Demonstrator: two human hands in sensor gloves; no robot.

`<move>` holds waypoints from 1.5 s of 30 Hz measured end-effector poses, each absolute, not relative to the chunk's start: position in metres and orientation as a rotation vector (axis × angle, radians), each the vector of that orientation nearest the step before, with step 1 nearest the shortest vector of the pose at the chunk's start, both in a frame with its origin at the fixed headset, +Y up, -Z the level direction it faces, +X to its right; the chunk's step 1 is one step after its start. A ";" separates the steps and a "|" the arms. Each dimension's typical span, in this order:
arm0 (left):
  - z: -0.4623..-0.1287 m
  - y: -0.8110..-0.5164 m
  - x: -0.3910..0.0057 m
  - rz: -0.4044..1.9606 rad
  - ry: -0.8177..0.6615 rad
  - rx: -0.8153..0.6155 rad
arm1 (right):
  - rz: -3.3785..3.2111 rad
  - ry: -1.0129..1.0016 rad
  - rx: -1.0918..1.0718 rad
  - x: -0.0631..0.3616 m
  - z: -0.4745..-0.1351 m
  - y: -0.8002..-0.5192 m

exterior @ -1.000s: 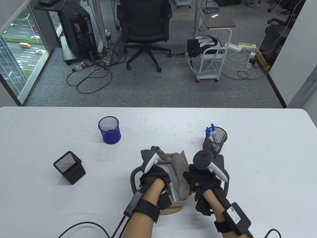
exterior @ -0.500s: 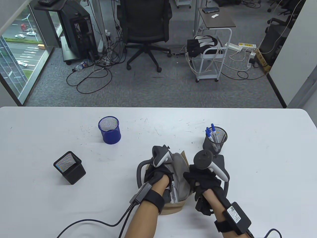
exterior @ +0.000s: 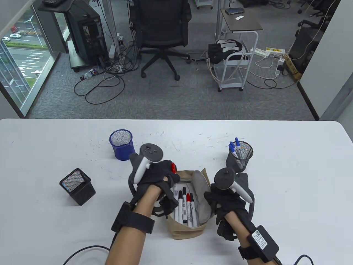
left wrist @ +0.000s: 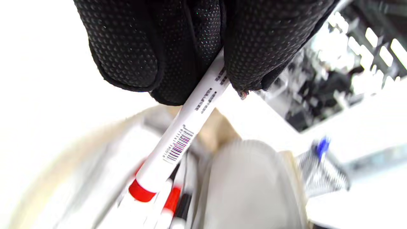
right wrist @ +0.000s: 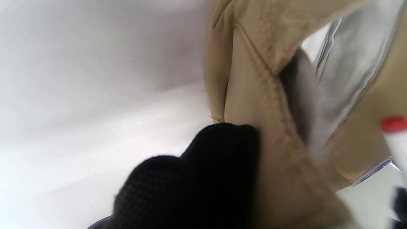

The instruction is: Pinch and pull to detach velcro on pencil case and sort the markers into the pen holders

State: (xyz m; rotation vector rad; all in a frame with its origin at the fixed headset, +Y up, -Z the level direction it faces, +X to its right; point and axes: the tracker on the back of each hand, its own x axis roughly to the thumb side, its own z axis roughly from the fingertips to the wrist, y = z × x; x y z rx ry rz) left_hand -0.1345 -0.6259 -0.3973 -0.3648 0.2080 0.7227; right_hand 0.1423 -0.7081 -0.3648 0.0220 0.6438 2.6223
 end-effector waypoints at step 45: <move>-0.381 -0.617 -0.076 0.534 0.080 -0.525 | 2.617 0.649 0.038 0.141 -0.364 -0.708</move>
